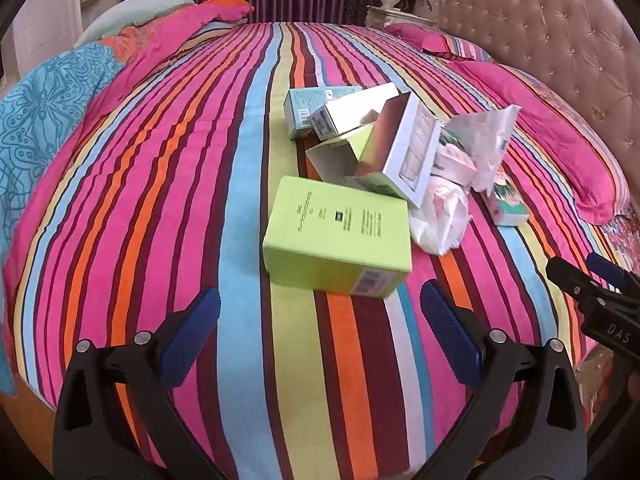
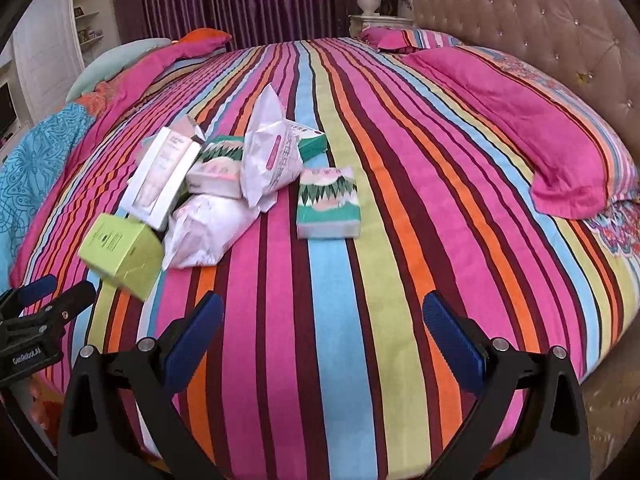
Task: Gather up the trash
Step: 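Grasp the lime-green box with the left gripper while the right grasps the green tissue pack, then carry the lime-green box in the left gripper while the right carries the tissue pack to the wastebasket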
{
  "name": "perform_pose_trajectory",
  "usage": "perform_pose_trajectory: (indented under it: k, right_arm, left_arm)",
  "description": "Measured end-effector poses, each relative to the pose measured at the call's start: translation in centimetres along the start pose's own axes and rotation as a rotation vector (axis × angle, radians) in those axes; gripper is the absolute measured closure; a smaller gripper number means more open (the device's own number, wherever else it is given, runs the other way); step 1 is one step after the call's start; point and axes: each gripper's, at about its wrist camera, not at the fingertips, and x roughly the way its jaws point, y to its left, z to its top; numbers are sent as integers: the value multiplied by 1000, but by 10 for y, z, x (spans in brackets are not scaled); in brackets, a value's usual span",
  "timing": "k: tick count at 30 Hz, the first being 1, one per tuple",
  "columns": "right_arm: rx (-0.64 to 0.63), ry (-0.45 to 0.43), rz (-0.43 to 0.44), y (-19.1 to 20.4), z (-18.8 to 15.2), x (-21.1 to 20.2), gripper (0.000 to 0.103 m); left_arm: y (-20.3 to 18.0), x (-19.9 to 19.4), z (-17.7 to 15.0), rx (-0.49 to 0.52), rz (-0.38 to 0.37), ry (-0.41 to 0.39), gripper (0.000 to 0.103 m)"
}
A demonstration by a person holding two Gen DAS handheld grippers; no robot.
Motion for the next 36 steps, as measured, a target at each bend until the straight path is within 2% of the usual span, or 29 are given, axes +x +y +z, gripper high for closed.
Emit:
perform_pose_trajectory:
  k: [9,18,20,22,27,28,29,31,36]
  right_arm:
    - [12,15,-18,-12,21,31,7]
    - [-20,41,-33,-7,39,65,9]
    - [-23,55,-38,-6,41,73,14]
    - [-20,81,-33,-6,44,84,25]
    - [-45,99,-38,-5,47,97,27]
    - [-51,97,-26,-4,47,96,35]
    - [-56,96,-22,-3,48,94,44]
    - [-63,97,-8,1,47,91,54]
    - [-1,114,32,-6,39,81,54]
  left_arm:
    - [-11,23,13,69,5,17,6]
    - [-15,44,22,84,8,33,6]
    - [-15,50,25,92,12,38,6]
    - [-15,56,27,101,15,43,6]
    - [-16,67,31,103,17,39,8]
    - [-16,69,31,111,10,45,18]
    - [-17,70,30,110,7,47,18]
    - [-17,70,30,111,6,43,18]
    - [-17,63,26,111,15,42,18]
